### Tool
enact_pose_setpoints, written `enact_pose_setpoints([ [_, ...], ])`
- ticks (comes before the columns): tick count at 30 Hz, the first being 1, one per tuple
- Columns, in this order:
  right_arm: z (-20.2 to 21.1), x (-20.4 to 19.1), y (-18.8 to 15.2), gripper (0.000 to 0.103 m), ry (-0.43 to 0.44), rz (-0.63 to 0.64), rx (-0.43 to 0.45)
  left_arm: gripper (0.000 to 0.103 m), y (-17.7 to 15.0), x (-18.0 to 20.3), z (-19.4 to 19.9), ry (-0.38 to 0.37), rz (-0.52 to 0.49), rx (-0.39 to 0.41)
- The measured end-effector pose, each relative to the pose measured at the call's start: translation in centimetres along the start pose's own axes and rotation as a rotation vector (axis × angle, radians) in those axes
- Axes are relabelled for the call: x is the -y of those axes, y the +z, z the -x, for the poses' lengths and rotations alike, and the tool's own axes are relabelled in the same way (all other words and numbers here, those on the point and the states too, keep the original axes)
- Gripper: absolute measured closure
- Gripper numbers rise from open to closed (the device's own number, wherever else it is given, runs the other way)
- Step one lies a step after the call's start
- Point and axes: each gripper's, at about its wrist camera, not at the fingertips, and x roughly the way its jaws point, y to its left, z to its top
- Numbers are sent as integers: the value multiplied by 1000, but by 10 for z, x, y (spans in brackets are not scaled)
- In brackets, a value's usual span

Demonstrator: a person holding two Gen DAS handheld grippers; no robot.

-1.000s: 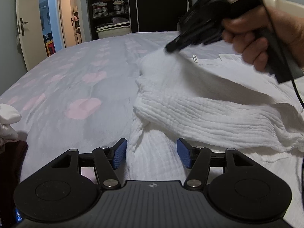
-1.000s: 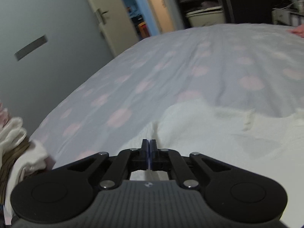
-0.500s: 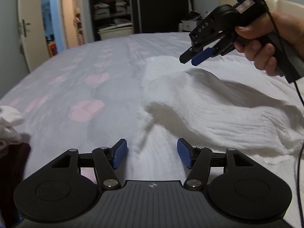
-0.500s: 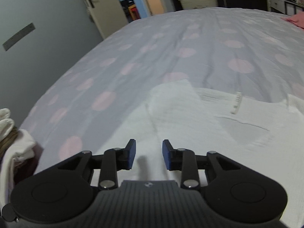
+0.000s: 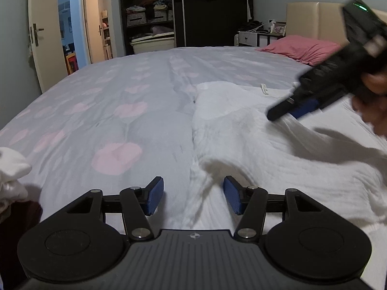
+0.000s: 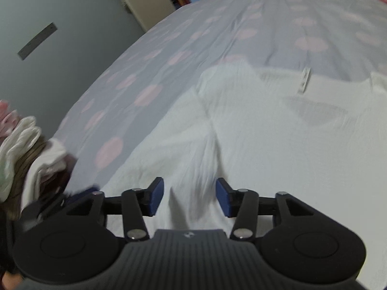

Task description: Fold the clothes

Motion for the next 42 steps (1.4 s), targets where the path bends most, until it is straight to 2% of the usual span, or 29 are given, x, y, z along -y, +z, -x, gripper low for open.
enact_pose_setpoints([
  [1,0,-1,-3,49,-1,10,-5,49,1,-1,-2,2,6,-1],
  [3,-2,-1,-7,50,4,25,-22,61,4,-3,-5,7,17,-3],
  [4,-2,1,-9,51,25,19,-22,86,5,-5,-7,9,22,-4],
  [5,-1,2,-10,51,47,14,-21,96,6,-6,-9,12,28,-5],
  [8,9,8,-10,52,74,2,12,95,10,-9,-15,19,45,-9],
  [11,17,15,-8,54,32,18,21,95,9,-9,-16,37,47,-12],
  [12,18,18,-9,56,16,32,17,95,10,-8,-15,44,44,-13],
  [14,19,23,-12,72,9,53,-6,95,10,-4,-15,50,35,-14],
  [21,12,30,-20,72,16,49,18,95,9,-2,-12,52,15,-12],
  [24,10,21,-23,72,65,76,34,95,8,-2,-12,50,15,-11],
  [26,13,18,-21,72,56,77,77,95,8,-2,-12,50,14,-11],
  [29,24,26,-12,72,-11,51,148,95,8,-2,-12,48,14,-10],
  [31,28,28,-9,76,-48,87,121,95,8,-2,-12,47,14,-9],
  [33,29,21,-14,76,-59,195,55,94,8,-2,-12,47,14,-9],
  [37,26,19,-32,75,-21,252,-48,93,8,-4,-11,46,14,-8],
  [39,23,17,-38,75,-22,262,-63,92,8,-3,-11,50,14,-8],
  [40,22,17,-39,79,-21,258,-62,92,8,-3,-11,53,11,-9],
  [41,21,17,-40,91,-19,254,-62,92,8,-2,-11,55,8,-9],
  [42,22,16,-39,99,-12,263,-62,92,8,-1,-11,57,7,-10],
])
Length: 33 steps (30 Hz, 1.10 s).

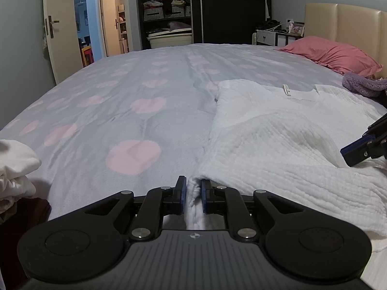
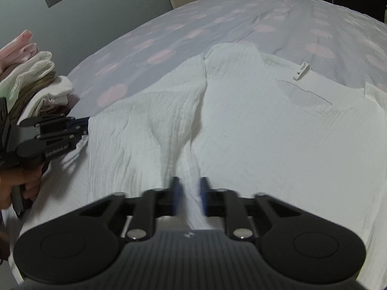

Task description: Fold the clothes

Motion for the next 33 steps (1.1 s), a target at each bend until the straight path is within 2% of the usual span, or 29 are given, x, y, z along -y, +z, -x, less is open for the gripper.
enact_pose_setpoints([
  [2,2,-2,2,100,14,18,1,92,0,1,0,2,-2,0],
  [5,18,4,6,100,-17,-3,51,92,-1,1,0,4,-4,1],
  [9,33,27,7,100,-130,-93,76,92,-1,1,0,6,-7,1],
  [11,25,32,4,98,-164,-89,-3,91,-2,2,0,7,-9,2],
  [13,20,28,3,96,-206,-64,-22,91,-1,1,0,7,-10,1],
  [15,19,22,6,93,-248,-51,19,91,-1,1,0,8,-11,1],
  [17,22,18,12,89,-252,-50,84,90,-1,0,0,8,-11,0],
  [20,31,12,20,80,-121,-59,167,90,-2,2,1,11,-14,1],
  [22,33,4,19,79,-11,-15,149,90,-2,2,2,9,-18,1],
  [24,34,-3,10,78,28,34,90,90,-1,2,5,3,-24,2],
  [25,33,-4,5,74,25,41,41,90,-1,2,6,1,-27,3],
  [27,25,-8,-9,72,-82,84,-72,90,-1,2,9,-5,-34,4],
  [29,34,-14,-22,73,-113,146,-52,86,-1,2,12,-10,-40,5],
  [31,58,-17,-26,72,-89,114,52,84,-1,5,21,1,-55,12],
  [33,76,-23,-29,72,-34,78,96,82,-1,7,30,12,-69,18],
])
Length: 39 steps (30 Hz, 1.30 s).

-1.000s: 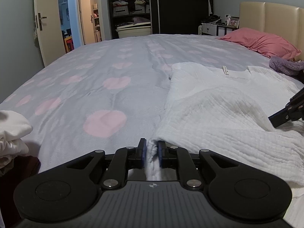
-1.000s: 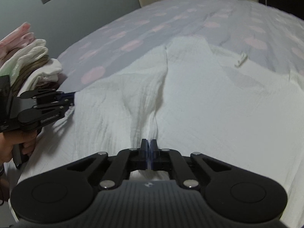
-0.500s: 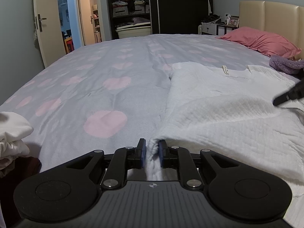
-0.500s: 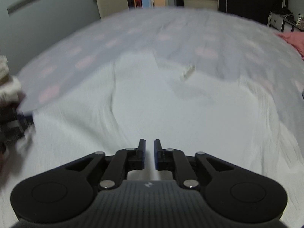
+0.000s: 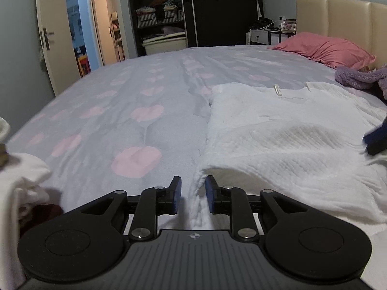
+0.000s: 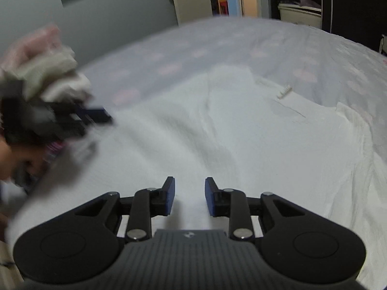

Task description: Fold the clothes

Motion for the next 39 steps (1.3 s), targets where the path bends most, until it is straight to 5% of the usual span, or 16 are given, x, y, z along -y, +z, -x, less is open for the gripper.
enact_pose_setpoints([
  [2,-2,-10,-11,65,13,-8,-73,82,-1,15,15,-25,1,1],
  [4,-16,-27,-35,65,-68,65,-208,82,-2,29,29,-50,1,2],
  [11,22,-49,-57,58,-118,-38,-163,73,-6,81,80,-138,4,6],
  [13,16,-56,-76,59,-174,-14,-302,73,-7,95,95,-163,4,8],
  [16,33,-73,-83,58,-183,58,-334,72,-8,117,117,-201,5,9],
  [23,125,-71,-55,53,-321,-26,-235,64,-9,157,145,-292,-21,16],
  [29,200,-57,-47,46,-469,-317,-118,59,-8,186,154,-374,-60,24],
  [39,230,-27,-74,45,-586,-551,-74,49,-29,218,132,-387,-149,-63],
])
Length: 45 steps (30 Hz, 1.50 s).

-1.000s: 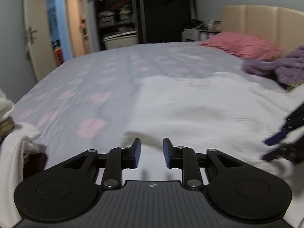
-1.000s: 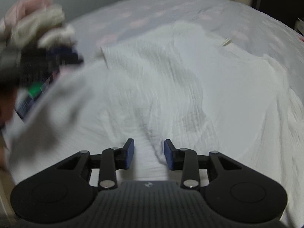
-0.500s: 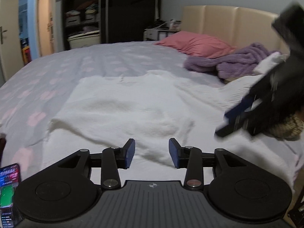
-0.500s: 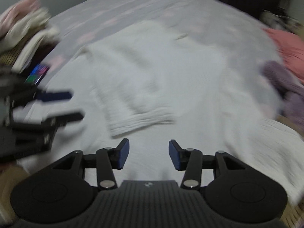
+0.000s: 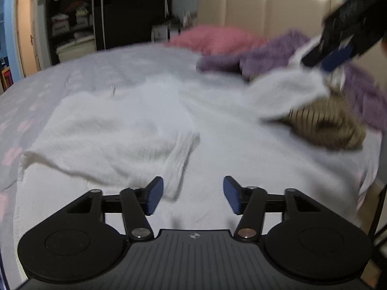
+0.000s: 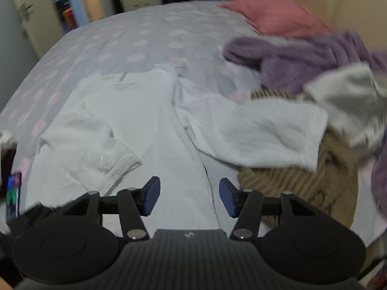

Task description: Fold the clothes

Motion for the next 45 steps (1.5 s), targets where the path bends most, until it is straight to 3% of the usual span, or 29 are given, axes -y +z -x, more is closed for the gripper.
enact_pose_setpoints([
  [4,-18,13,-7,45,-14,-49,-69,49,-9,-3,-10,2,-8,-53],
  [8,-28,46,-7,45,-81,-156,-80,49,-19,-7,-16,-2,-9,-81],
  [14,-28,112,5,45,-210,-364,35,44,-33,-14,-24,-9,-12,-123],
  [17,-25,138,11,46,-238,-393,126,42,-37,-14,-27,-9,-21,-139],
  [20,-27,160,14,51,-226,-380,179,41,-39,-15,-26,-13,-20,-136],
  [26,-46,188,6,66,-153,-469,139,40,-41,-14,-27,-12,-31,-131],
  [30,-57,190,1,69,-133,-458,133,39,-40,-12,-28,-5,-37,-136],
  [37,-70,190,-2,70,-88,-405,197,39,-41,-13,-28,-6,-39,-136],
  [39,-72,187,1,79,-61,-387,190,38,-41,-13,-28,-7,-40,-135],
  [40,-73,185,2,92,-47,-378,186,38,-41,-13,-28,-6,-40,-135],
  [42,-73,178,6,93,-67,-341,174,38,-41,-12,-29,-4,-41,-135],
  [45,-59,174,12,93,-57,-384,238,38,-41,-11,-28,-4,-40,-133],
])
